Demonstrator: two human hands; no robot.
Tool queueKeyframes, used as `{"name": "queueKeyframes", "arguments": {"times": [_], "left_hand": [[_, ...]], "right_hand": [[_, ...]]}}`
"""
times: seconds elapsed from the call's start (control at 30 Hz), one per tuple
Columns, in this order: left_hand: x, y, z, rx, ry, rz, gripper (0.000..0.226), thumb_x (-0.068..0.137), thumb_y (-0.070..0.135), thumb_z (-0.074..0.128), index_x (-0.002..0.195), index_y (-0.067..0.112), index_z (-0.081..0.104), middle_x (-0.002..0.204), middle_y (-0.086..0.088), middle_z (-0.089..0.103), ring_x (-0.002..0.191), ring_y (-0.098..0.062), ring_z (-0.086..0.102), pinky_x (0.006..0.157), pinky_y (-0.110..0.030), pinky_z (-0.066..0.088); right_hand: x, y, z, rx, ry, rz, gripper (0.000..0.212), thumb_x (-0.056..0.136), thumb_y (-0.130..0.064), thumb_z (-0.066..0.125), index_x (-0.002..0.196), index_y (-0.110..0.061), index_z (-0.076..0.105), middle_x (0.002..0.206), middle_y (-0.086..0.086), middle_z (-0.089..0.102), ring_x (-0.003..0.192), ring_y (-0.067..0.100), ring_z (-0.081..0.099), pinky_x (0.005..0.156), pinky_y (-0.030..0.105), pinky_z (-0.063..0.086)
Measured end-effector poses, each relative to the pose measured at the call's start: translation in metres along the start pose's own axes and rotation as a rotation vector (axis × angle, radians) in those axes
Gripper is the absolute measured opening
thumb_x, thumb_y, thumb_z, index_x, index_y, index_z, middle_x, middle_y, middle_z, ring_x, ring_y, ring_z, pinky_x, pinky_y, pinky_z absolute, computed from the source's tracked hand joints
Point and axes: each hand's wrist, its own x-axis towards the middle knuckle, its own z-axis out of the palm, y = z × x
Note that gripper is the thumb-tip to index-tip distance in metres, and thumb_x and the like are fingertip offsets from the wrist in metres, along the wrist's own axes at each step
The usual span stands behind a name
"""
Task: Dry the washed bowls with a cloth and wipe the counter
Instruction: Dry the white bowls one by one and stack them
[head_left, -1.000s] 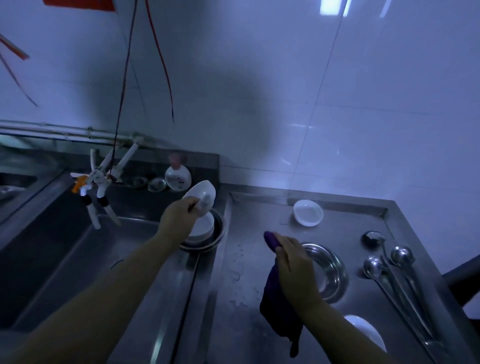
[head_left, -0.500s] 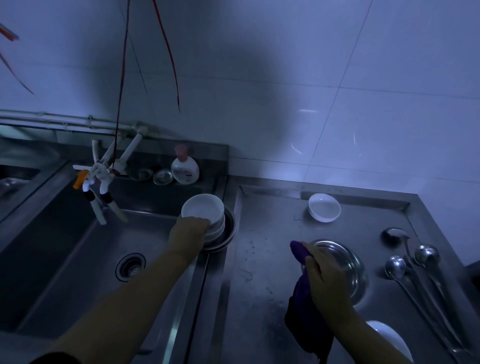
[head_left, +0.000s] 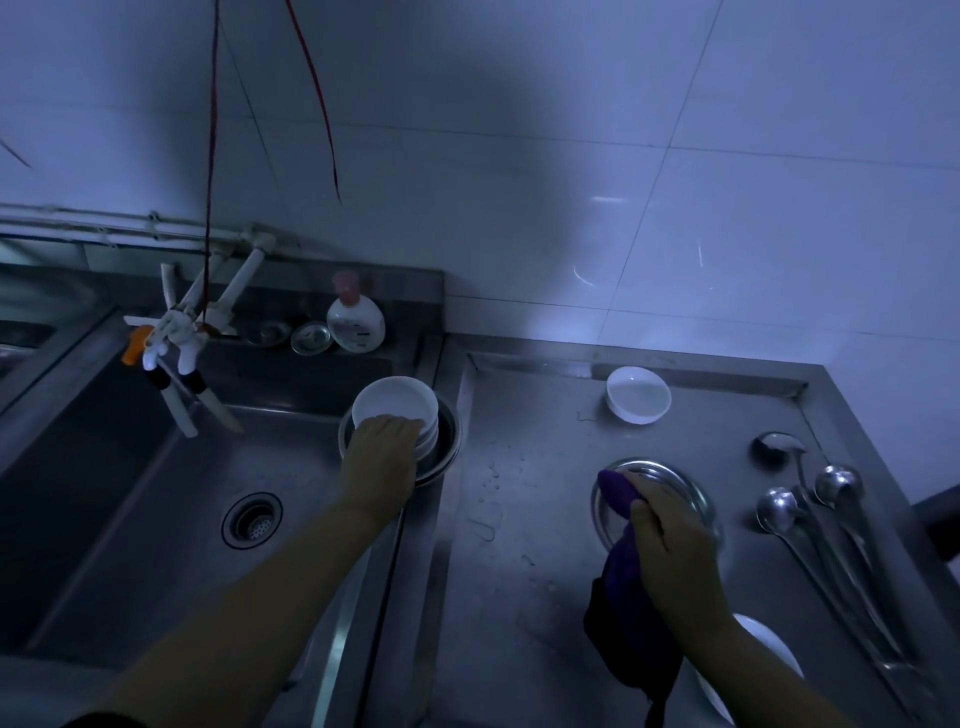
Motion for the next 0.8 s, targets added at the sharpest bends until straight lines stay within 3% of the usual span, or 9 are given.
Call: {"name": "queueKeyframes", "arguments": {"times": [0.2,0.3,0.4,0.47,0.53,0.63,0.73,0.8], "left_hand": [[-0.024,0.089,0.011,-0.312,0.058,0.22,0.037,0.063,-0.005,0.076,0.097,0.01,0.071,0.09,-0.004,0.072,0.082,-0.022,0.068,0.078,-0.032,0.053],[-0.044,0.147,0.028,-0.409,-0.043,0.242,0.042,0.065,0.001,0.074,0.104,0.015,0.069,0.096,-0.001,0.071,0.086,-0.022,0.067,0.08,-0.028,0.051],[-0.067,0.203,0.054,-0.513,-0.342,0.131,0.041,0.088,0.018,0.055,0.128,0.023,0.054,0.127,0.003,0.058,0.113,-0.016,0.054,0.097,-0.022,0.035],[-0.082,0.237,0.077,-0.599,-0.52,0.011,0.04,0.093,0.026,0.05,0.133,0.027,0.047,0.134,0.006,0.052,0.116,-0.01,0.051,0.091,-0.013,0.029],[-0.093,0.269,0.093,-0.622,-0.667,-0.088,0.042,0.093,0.03,0.051,0.135,0.025,0.044,0.134,0.004,0.051,0.114,-0.01,0.052,0.083,-0.012,0.03],[-0.099,0.309,0.112,-0.592,-0.828,-0.19,0.038,0.092,0.03,0.05,0.127,0.016,0.048,0.129,-0.004,0.055,0.114,-0.017,0.052,0.084,-0.021,0.036],[-0.099,0.338,0.127,-0.621,-0.894,-0.311,0.021,0.093,0.032,0.05,0.102,0.013,0.048,0.117,-0.009,0.058,0.098,-0.017,0.053,0.065,-0.023,0.031],[-0.1,0.351,0.136,-0.65,-0.895,-0.407,0.025,0.094,0.033,0.05,0.105,0.01,0.047,0.115,-0.01,0.057,0.095,-0.017,0.052,0.065,-0.022,0.03]], "right_hand": [[-0.002,0.013,-0.043,-0.052,0.061,0.034,0.028,0.095,0.006,0.045,0.12,0.003,0.058,0.107,0.015,0.064,0.091,0.015,0.057,0.083,0.019,0.04],[-0.003,0.027,-0.077,-0.069,0.097,0.031,0.029,0.096,0.004,0.045,0.122,0.002,0.057,0.112,0.014,0.062,0.098,0.016,0.056,0.088,0.024,0.041],[-0.008,0.049,-0.115,-0.09,0.123,0.042,0.029,0.096,0.003,0.046,0.121,-0.002,0.059,0.112,0.01,0.062,0.103,0.016,0.055,0.091,0.025,0.039],[-0.015,0.069,-0.139,-0.097,0.128,0.075,0.029,0.096,0.002,0.047,0.122,-0.002,0.059,0.115,0.01,0.062,0.106,0.018,0.055,0.094,0.024,0.038],[-0.022,0.09,-0.16,-0.104,0.125,0.096,0.03,0.095,0.002,0.048,0.123,-0.001,0.058,0.117,0.012,0.062,0.108,0.02,0.056,0.096,0.027,0.04],[-0.033,0.116,-0.184,-0.092,0.119,0.102,0.031,0.094,0.003,0.048,0.123,-0.003,0.058,0.112,0.006,0.061,0.105,0.018,0.056,0.093,0.03,0.043],[-0.042,0.142,-0.198,-0.078,0.071,0.118,0.03,0.095,0.003,0.047,0.122,-0.004,0.059,0.109,0.001,0.059,0.102,0.017,0.057,0.09,0.03,0.045],[-0.047,0.158,-0.204,-0.079,0.044,0.126,0.031,0.093,0.005,0.048,0.121,-0.004,0.059,0.111,0.002,0.06,0.103,0.017,0.057,0.09,0.028,0.044]]}}
